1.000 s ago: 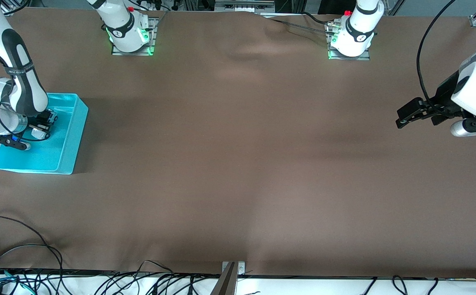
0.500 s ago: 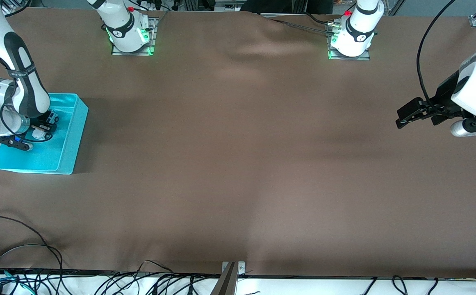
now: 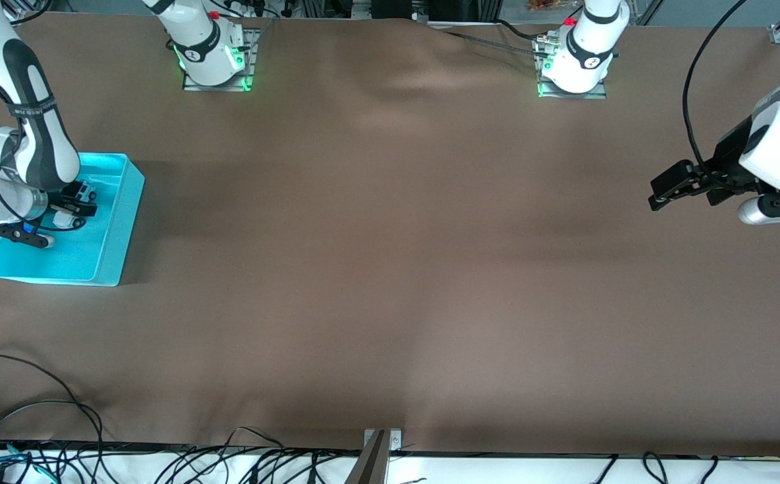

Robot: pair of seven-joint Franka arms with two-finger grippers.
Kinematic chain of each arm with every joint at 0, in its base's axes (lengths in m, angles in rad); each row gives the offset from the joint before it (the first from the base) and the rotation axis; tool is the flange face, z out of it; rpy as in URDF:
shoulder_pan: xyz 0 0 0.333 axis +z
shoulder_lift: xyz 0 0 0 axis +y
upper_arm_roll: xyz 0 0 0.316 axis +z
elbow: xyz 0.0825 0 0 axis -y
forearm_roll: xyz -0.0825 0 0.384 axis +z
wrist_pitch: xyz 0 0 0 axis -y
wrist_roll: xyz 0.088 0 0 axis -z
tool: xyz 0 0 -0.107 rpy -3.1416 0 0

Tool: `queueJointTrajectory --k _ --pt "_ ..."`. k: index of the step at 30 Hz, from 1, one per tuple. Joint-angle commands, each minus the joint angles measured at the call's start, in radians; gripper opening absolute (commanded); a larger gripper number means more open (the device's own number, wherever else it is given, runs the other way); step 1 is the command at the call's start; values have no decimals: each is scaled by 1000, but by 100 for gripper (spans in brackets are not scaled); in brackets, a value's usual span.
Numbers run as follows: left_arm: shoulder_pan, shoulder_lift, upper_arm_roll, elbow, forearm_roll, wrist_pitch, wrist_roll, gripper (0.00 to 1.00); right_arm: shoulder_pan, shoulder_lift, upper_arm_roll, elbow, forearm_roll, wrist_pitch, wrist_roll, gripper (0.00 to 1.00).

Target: Wind and store white jeep toy

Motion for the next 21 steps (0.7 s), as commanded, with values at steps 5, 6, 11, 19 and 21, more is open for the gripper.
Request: queueJointTrajectory --k 5,6,11,19,21 --pt "3 -6 -1 -2 -15 -13 20 100 -11 -127 103 -12 -6 -92 121 100" --pt "2 -6 -1 -2 -15 -13 20 100 -11 -133 115 -12 -4 -99 126 100" --pt "2 -6 -1 -2 -15 -13 20 100 -11 -177 169 -6 54 -127 155 100" --pt "4 -6 -1 -2 -15 -13 20 100 -9 -251 175 28 267 -131 163 100" --pt "2 -6 -1 -2 -15 -13 20 100 -9 -272 183 29 272 -133 163 100"
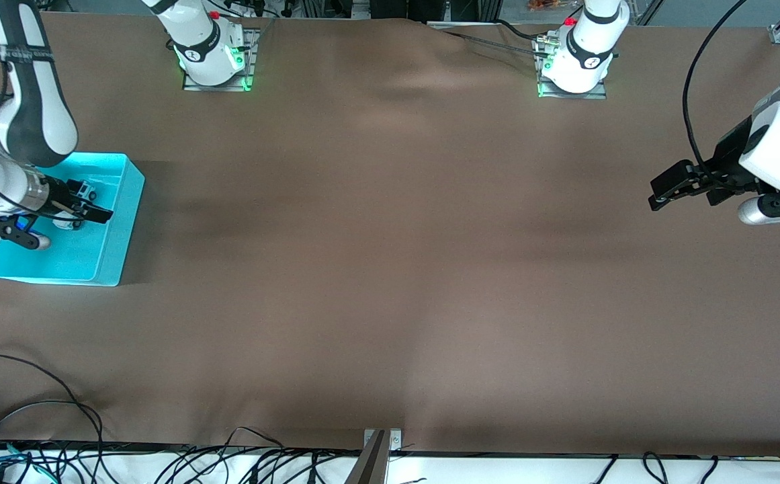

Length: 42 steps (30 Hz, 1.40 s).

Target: Wind and store white jeep toy

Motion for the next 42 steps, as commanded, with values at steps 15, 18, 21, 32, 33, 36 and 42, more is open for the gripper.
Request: queueJointTrajectory --k 15,18,21,32,33,36,42 --pt "2 -6 -1 -2 -15 -13 18 100 43 -193 30 15 108 -56 18 100" --pt "2 -6 -1 -2 -15 -13 18 100 61 -197 31 56 110 -86 31 100" --pt "2 -6 -1 -2 -15 -13 17 100 67 -185 34 124 110 -166 39 100" --pt "2 -6 -1 -2 -15 -13 14 100 136 -167 19 273 142 -332 36 100" --pt "2 -6 1 -2 -15 -13 14 100 147 -165 14 277 142 -336 36 100" --pt "2 -6 1 0 -13 -13 14 100 173 -164 8 296 136 -344 16 100" --pt "2 -6 -1 3 -13 -13 15 100 181 -168 20 299 130 -347 -177 100"
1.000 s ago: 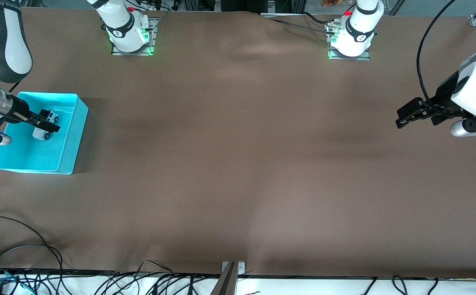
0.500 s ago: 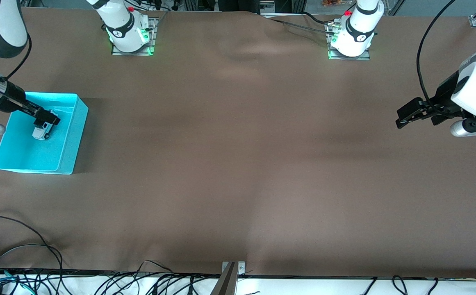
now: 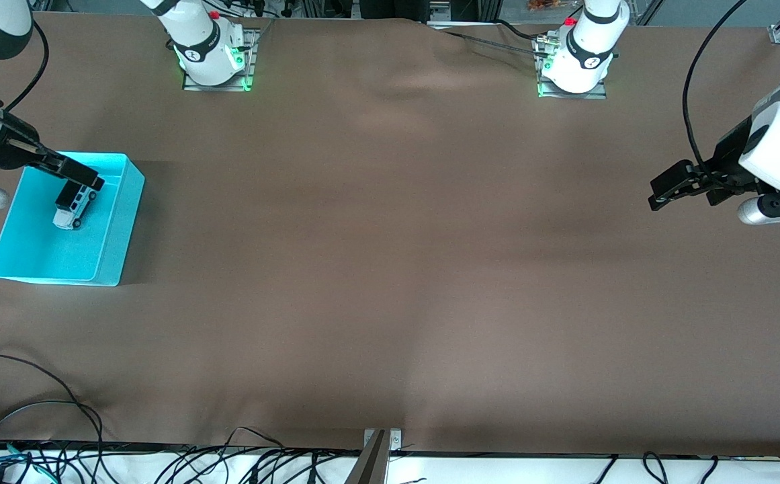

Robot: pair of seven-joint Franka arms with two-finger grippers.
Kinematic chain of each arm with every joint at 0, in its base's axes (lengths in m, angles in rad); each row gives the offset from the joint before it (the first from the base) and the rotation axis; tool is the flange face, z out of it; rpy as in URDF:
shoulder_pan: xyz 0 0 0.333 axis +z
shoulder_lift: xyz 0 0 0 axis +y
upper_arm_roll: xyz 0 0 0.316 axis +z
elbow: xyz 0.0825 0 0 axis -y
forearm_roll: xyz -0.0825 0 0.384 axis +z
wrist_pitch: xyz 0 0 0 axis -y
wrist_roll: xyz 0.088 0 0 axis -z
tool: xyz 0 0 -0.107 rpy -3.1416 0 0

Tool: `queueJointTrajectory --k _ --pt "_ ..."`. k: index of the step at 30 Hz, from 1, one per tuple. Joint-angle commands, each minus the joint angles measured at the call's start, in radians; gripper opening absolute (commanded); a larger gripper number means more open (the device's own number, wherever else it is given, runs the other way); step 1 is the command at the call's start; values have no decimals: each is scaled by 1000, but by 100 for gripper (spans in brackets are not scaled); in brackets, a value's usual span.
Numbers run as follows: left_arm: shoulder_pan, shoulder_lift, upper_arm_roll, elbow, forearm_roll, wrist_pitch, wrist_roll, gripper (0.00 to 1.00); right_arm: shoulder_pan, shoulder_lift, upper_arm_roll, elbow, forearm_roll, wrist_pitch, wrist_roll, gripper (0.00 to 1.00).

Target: Wind and store white jeep toy

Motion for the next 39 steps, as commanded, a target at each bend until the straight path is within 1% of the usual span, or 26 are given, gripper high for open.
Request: queueJointTrajectory --k 1,6,11,16,22,26,31,35,39 --pt "2 -6 -2 4 -12 -13 15 100 14 17 -7 40 10 -32 -159 100" --pt "-4 -7 -6 4 10 -13 15 100 24 15 -6 54 -2 -32 -208 100" --pt "-18 -7 -6 4 47 -10 21 100 44 15 -6 54 -5 -32 -213 100" --pt "-18 -10 -6 3 48 -5 23 100 44 15 8 54 -16 -32 -212 100" --pt "-15 -21 -4 -3 47 1 23 100 44 12 8 57 -16 -36 -222 100" --pt "-15 -39 -4 -31 47 7 24 100 44 12 5 57 -16 -36 -225 100" --pt "20 -87 -9 -98 28 87 26 100 44 12 5 57 -20 -38 -233 100" --pt "27 -89 -9 -104 25 88 31 100 44 14 7 57 -22 -38 -235 100" --pt "65 -90 -6 -100 -13 87 130 100 44 12 8 58 -25 -55 -231 100"
